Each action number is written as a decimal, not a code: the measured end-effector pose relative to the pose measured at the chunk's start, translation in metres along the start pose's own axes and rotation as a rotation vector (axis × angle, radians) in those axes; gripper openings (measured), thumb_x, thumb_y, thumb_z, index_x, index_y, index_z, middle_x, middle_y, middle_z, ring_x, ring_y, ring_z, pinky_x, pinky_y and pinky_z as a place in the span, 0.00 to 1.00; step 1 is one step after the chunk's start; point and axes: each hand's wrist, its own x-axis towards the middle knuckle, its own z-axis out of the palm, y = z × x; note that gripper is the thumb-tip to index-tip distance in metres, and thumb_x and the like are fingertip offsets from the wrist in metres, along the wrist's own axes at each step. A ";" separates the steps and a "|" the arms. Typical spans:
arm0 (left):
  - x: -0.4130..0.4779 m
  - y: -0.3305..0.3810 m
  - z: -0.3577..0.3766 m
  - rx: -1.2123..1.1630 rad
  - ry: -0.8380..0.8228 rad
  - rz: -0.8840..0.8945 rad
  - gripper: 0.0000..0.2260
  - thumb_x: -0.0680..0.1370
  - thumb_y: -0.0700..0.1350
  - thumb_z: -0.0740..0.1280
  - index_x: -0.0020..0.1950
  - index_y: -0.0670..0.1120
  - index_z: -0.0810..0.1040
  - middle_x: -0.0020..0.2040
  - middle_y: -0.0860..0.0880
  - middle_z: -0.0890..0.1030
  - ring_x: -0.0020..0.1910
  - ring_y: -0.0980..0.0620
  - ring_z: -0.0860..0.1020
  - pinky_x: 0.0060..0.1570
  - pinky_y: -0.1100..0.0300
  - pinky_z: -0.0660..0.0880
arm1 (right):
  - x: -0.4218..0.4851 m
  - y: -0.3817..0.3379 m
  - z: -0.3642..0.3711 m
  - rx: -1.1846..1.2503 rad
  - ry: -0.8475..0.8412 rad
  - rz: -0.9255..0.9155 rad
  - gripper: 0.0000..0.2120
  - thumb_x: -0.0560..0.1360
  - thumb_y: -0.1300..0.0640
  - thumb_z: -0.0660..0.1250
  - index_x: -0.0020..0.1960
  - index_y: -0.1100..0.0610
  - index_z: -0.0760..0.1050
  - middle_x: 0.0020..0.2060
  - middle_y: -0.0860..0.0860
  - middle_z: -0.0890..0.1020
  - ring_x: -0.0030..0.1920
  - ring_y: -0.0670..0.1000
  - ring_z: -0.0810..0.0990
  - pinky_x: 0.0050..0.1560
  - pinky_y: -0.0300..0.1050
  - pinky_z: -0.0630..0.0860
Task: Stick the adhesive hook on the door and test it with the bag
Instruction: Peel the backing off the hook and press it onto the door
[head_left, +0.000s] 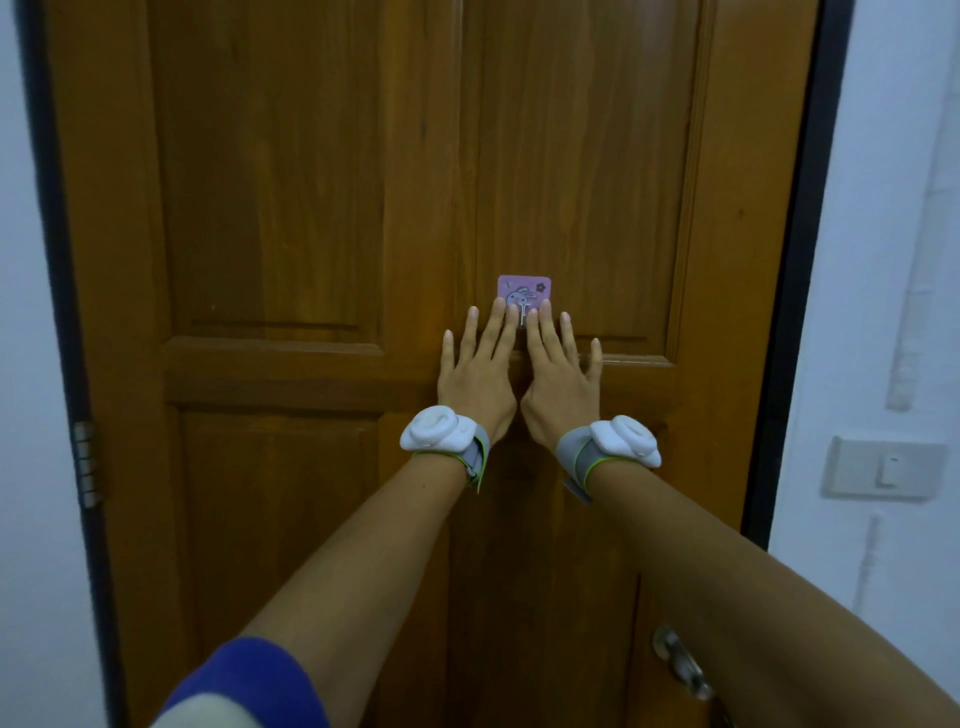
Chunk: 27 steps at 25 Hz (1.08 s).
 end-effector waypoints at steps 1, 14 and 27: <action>-0.001 -0.002 0.001 0.012 0.001 0.005 0.30 0.80 0.44 0.53 0.77 0.53 0.40 0.79 0.54 0.42 0.78 0.48 0.42 0.76 0.46 0.44 | -0.002 0.002 0.001 -0.006 -0.001 -0.008 0.33 0.74 0.56 0.48 0.77 0.50 0.42 0.78 0.47 0.45 0.77 0.50 0.42 0.74 0.59 0.40; -0.010 -0.008 0.006 0.050 -0.004 0.052 0.27 0.81 0.46 0.51 0.77 0.53 0.40 0.79 0.55 0.43 0.78 0.49 0.42 0.77 0.48 0.46 | -0.008 0.013 0.011 -0.031 0.023 -0.036 0.32 0.76 0.57 0.52 0.77 0.49 0.44 0.78 0.45 0.48 0.78 0.49 0.44 0.74 0.58 0.41; -0.012 -0.005 -0.014 0.055 -0.148 0.033 0.34 0.75 0.43 0.57 0.77 0.53 0.43 0.79 0.55 0.45 0.78 0.48 0.44 0.76 0.44 0.42 | -0.011 0.007 -0.017 -0.159 -0.115 -0.044 0.34 0.74 0.59 0.54 0.77 0.52 0.45 0.78 0.46 0.48 0.78 0.51 0.46 0.74 0.60 0.38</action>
